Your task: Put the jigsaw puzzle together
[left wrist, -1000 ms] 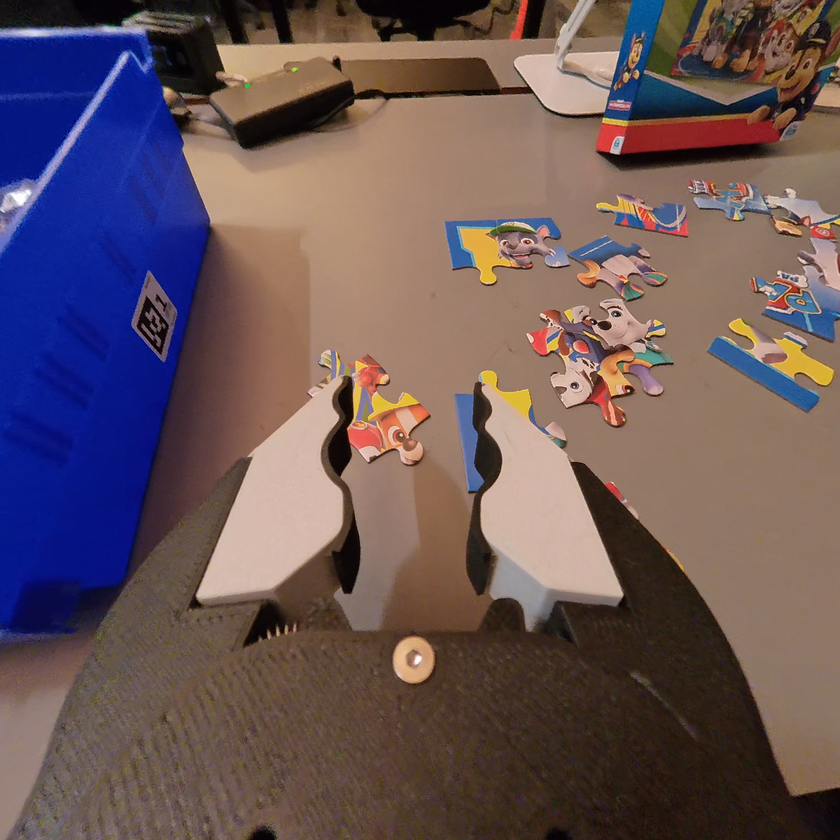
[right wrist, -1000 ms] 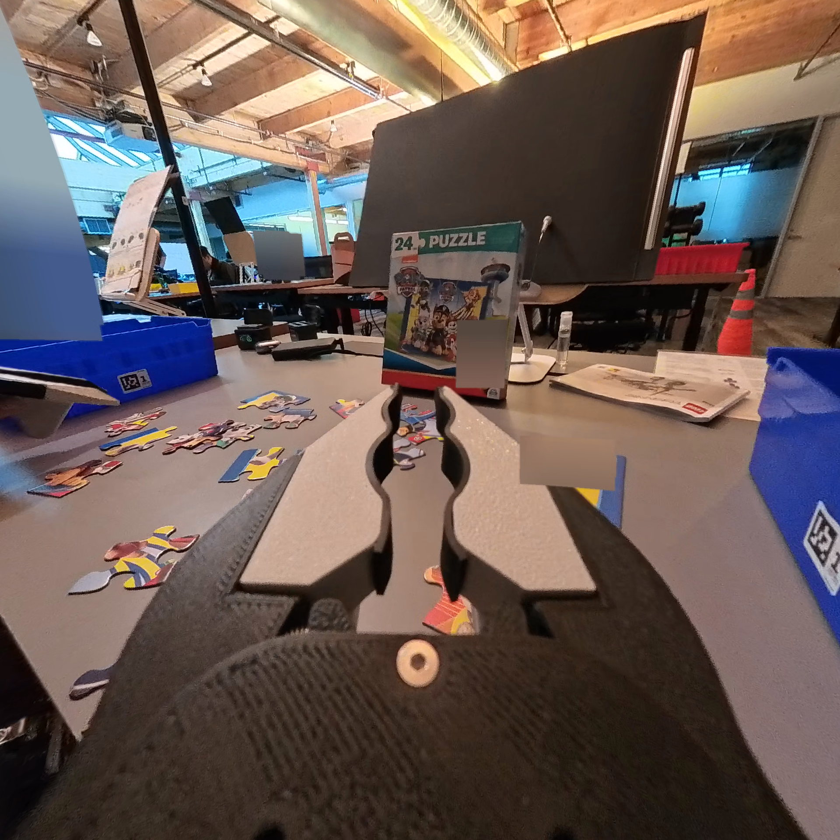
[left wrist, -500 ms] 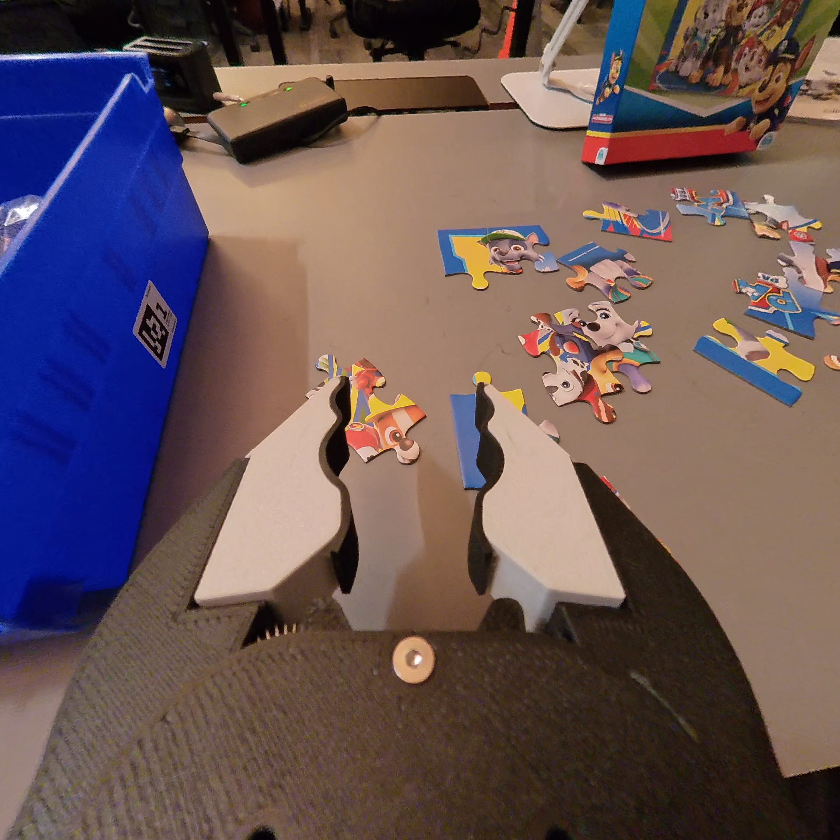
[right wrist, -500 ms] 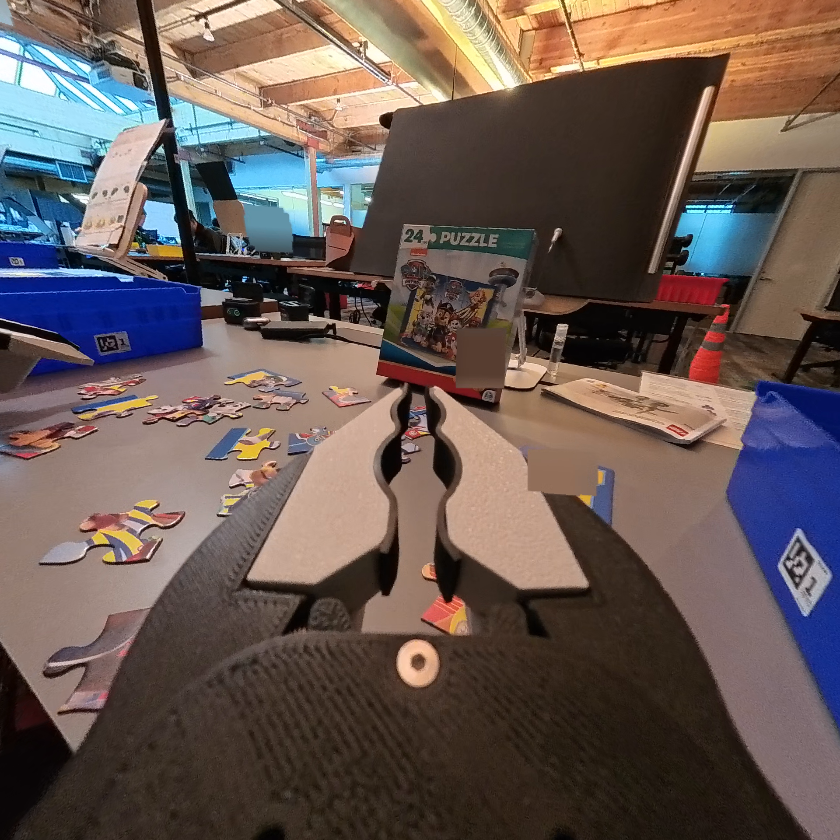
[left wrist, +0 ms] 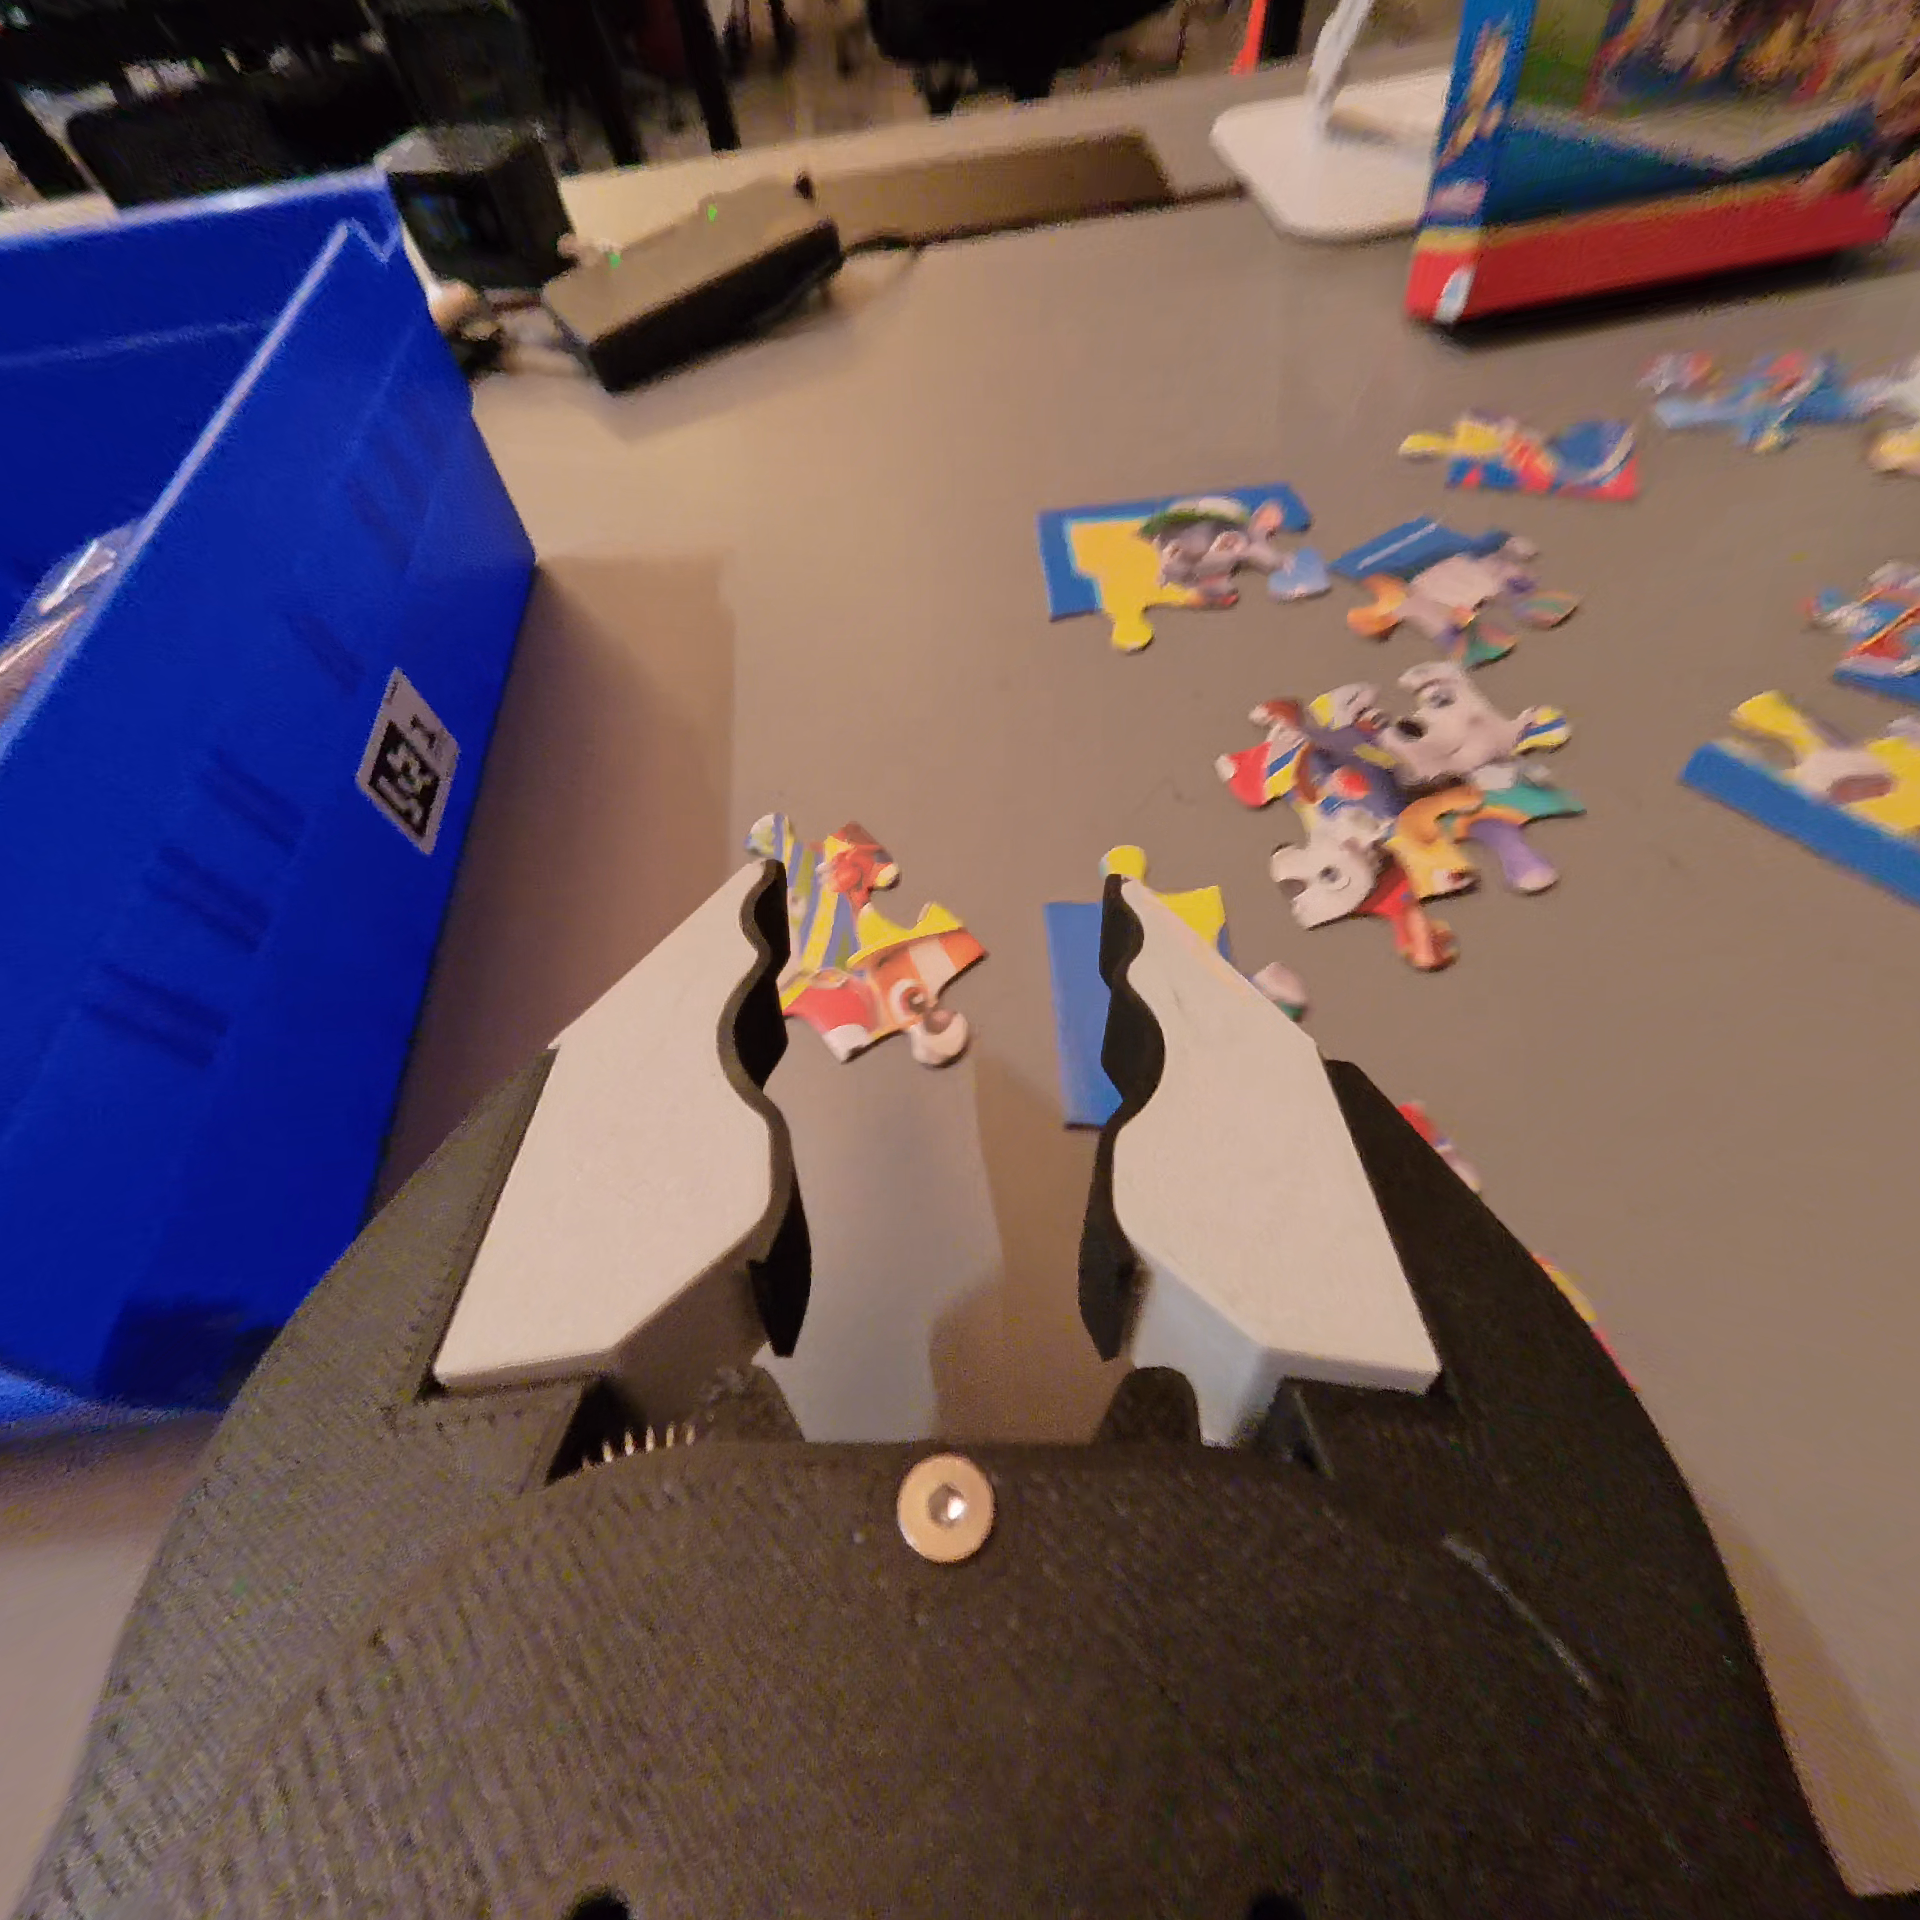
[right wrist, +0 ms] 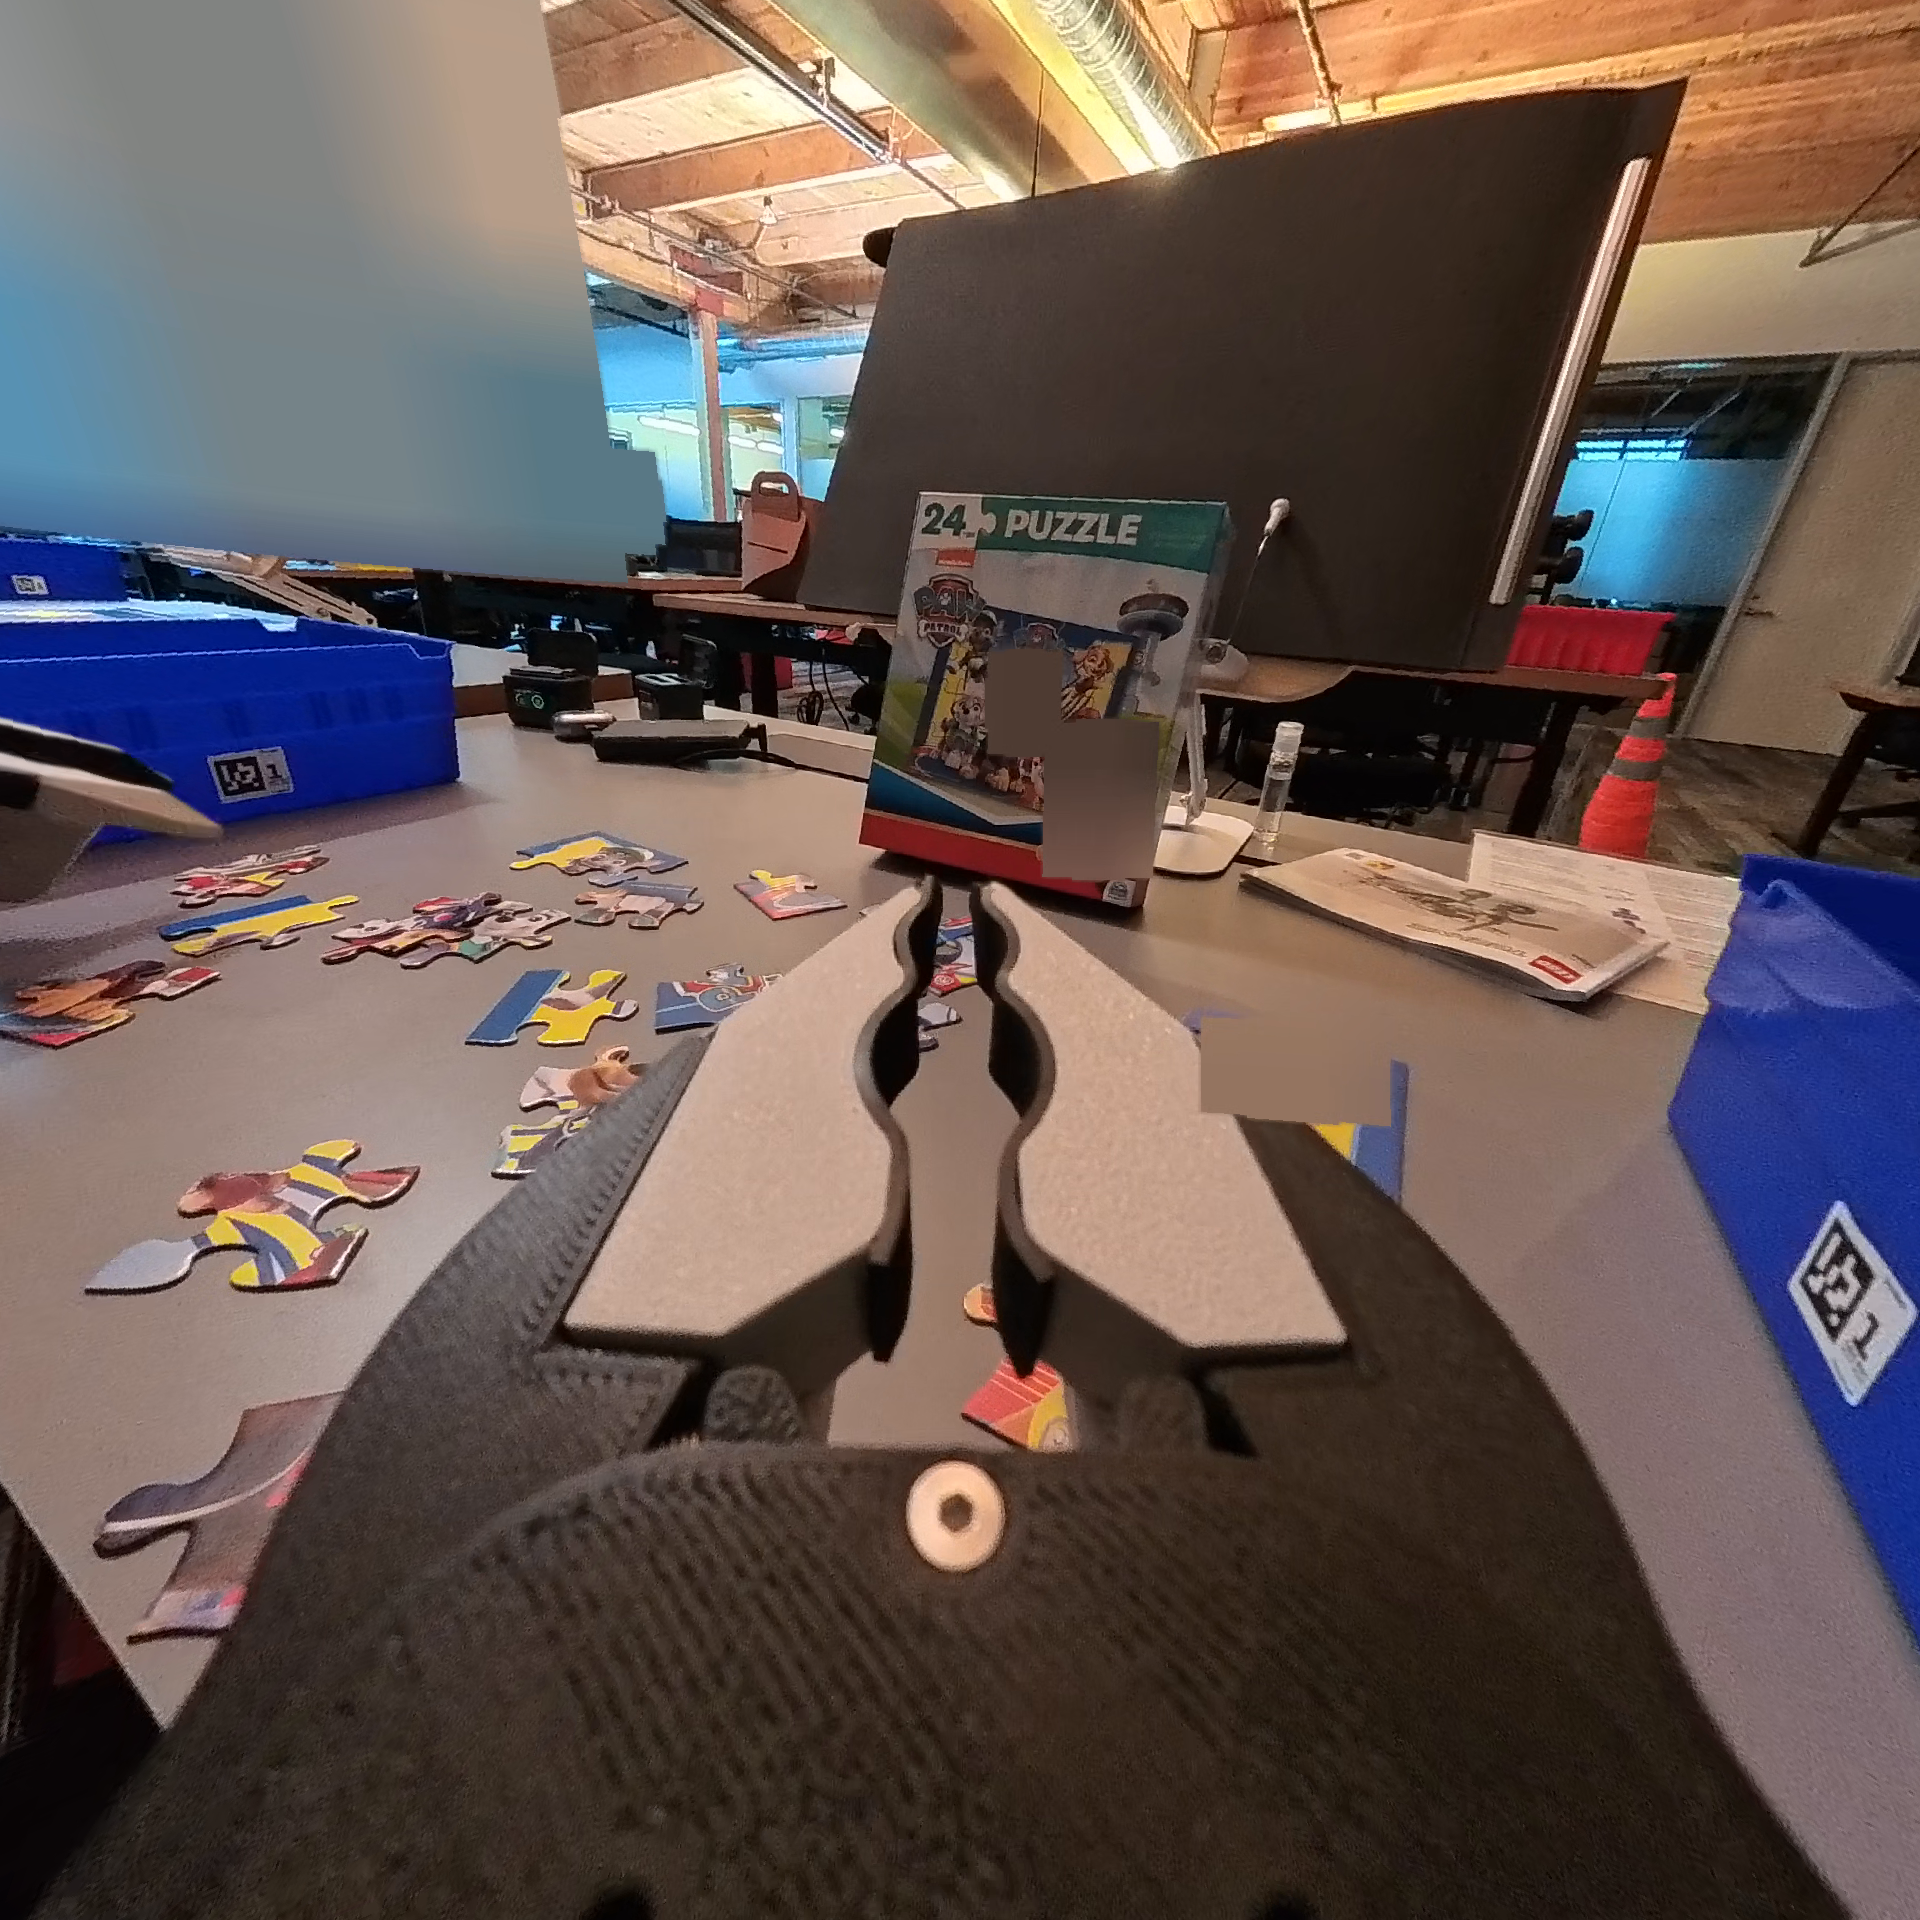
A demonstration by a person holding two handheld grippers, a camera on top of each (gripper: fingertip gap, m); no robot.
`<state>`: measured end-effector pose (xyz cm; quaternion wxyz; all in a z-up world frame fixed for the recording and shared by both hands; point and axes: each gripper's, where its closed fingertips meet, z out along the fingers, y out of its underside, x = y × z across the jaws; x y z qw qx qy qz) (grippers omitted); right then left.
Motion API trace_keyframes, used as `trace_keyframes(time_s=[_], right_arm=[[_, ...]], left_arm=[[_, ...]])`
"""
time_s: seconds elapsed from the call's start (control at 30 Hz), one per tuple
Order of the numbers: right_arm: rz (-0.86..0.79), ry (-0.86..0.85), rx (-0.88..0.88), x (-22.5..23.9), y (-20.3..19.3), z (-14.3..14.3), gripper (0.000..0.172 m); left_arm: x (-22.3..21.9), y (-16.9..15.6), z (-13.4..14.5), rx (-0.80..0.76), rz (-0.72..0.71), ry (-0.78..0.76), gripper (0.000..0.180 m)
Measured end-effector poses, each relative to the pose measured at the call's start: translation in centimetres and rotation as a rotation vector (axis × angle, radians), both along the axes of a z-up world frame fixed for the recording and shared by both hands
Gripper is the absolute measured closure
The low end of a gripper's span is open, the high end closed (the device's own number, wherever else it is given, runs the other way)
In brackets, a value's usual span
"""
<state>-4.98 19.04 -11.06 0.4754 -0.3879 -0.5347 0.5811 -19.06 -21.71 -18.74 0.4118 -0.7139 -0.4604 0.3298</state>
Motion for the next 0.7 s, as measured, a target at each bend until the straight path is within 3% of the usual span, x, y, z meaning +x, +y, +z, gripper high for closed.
trace_keyframes(time_s=[0.17, 0.47, 0.6, 0.7], right_arm=[[0.006, -0.013, -0.014, -0.9, 0.5, -0.1, 0.168], [0.06, -0.044, 0.011, -3.0, -0.2, -0.5, 0.167], [0.09, -0.053, 0.009, -3.5, -0.4, -0.6, 0.167], [0.098, -0.045, -0.023, -3.4, 0.0, -0.4, 0.166]], left_arm=[[2.2, 7.4, 3.3, 0.234, -0.199, 0.038, 0.121], [5.2, 17.0, 2.2, 0.116, -0.435, -0.036, 0.115], [10.7, 21.4, 1.4, 0.135, -0.633, -0.141, 0.095], [13.5, 22.4, -1.2, 0.027, -0.642, -0.209, 0.083]])
